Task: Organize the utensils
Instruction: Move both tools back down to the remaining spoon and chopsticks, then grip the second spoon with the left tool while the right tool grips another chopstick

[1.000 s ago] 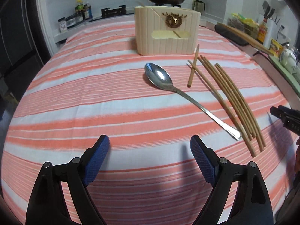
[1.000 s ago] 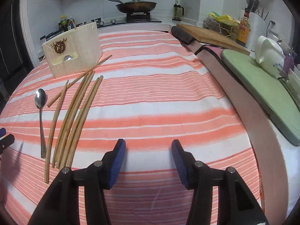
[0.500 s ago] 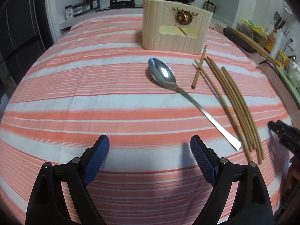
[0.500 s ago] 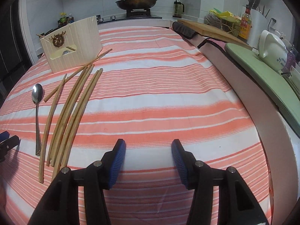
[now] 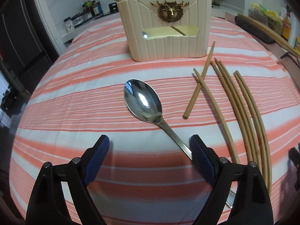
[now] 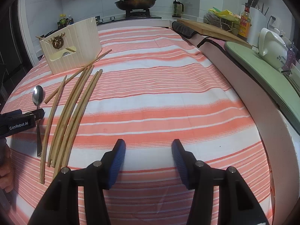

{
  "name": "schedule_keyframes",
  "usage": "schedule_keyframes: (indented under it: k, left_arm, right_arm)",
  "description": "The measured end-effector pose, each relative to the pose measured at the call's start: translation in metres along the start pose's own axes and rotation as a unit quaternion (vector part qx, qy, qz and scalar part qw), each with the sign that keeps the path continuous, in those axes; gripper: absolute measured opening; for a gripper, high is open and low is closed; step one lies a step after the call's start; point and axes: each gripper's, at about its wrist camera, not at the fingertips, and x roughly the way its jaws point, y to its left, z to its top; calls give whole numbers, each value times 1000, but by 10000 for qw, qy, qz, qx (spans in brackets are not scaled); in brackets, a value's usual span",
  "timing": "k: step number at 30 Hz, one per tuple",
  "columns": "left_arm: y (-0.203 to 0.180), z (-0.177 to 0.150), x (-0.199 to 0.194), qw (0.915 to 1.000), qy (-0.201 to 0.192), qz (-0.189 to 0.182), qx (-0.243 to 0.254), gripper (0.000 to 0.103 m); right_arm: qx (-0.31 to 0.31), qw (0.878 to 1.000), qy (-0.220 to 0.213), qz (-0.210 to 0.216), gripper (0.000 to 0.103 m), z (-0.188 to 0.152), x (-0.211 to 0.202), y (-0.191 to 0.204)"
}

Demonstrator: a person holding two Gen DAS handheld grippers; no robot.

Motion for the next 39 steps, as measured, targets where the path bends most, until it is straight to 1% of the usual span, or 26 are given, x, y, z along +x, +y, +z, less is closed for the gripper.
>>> schedule_keyframes:
  k: [2,3,5,6,7,8,10,13,14,15,17,18,19,20,21,22,24,28,30,32,36,38,39]
  left_arm:
    - [11,-4,0,9997,79,-220,-18,62]
    - [17,-5,0,9994,90,-330,-55,56]
    - [27,-7,-1,9990,119,-423,-75,31]
    - [32,-8,-1,9989,125,-440,-63,25]
    - [36,-9,-1,9988,137,-468,-50,15]
    - [41,-10,-1,9986,151,-503,-39,11]
    - [50,-11,-1,9984,177,-539,-45,10]
    - [57,-13,0,9984,166,-546,-35,10]
    - [58,-13,0,9985,149,-518,-29,9]
    - [58,-14,0,9988,130,-481,-22,9]
    - [60,-16,0,9991,82,-410,-13,8]
    - [61,-16,0,9993,64,-372,-27,8]
    - [64,-16,0,9994,54,-337,-53,7]
    - [67,-17,0,9995,45,-298,-90,7]
    - [71,-18,1,9996,38,-255,-136,7]
    - [76,-19,1,9996,36,-205,-177,6]
    - [85,-20,1,9995,40,-122,-273,6]
    - [97,-22,1,9993,80,-113,-361,6]
    - [104,-24,0,9992,98,-96,-378,6]
    - [112,-28,-1,9992,116,-82,-378,6]
    - [133,-37,-5,9994,177,-59,-298,7]
    - [144,-41,-7,9993,205,-137,-274,11]
    - [149,-43,-7,9990,226,-254,-279,11]
  right_arm:
    - [-5,10000,2,-3,53,0,0,0]
    - [-8,10000,4,-7,53,0,0,0]
    - [-9,10000,7,2,54,0,0,1]
    - [-3,10000,7,14,54,0,0,0]
    - [4,10000,8,30,54,0,-1,0]
    - [55,9999,17,102,54,1,-2,1]
    - [224,9984,102,519,55,4,-4,5]
    - [132,9933,174,1132,51,15,-6,27]
    - [61,9918,235,1254,45,19,-4,36]
    - [18,9901,333,1361,37,23,-1,44]
    - [-38,9865,536,1547,30,29,8,56]
    - [-87,9855,624,1576,24,31,13,61]
    - [-156,9853,724,1537,21,32,18,66]
    - [-230,9853,847,1467,14,32,24,70]
    - [-253,9862,799,1425,13,33,24,71]
    - [-320,9873,840,1308,13,34,25,73]
    - [-393,9886,917,1127,7,35,26,75]
    - [-693,9894,863,944,8,31,22,85]
    - [-702,9906,858,795,7,32,22,82]
    - [-593,9936,799,531,6,30,19,72]
    - [-376,9970,677,-60,6,19,7,37]
    - [-345,9975,605,-135,7,14,2,25]
    - [-351,9979,522,-139,8,12,-2,21]
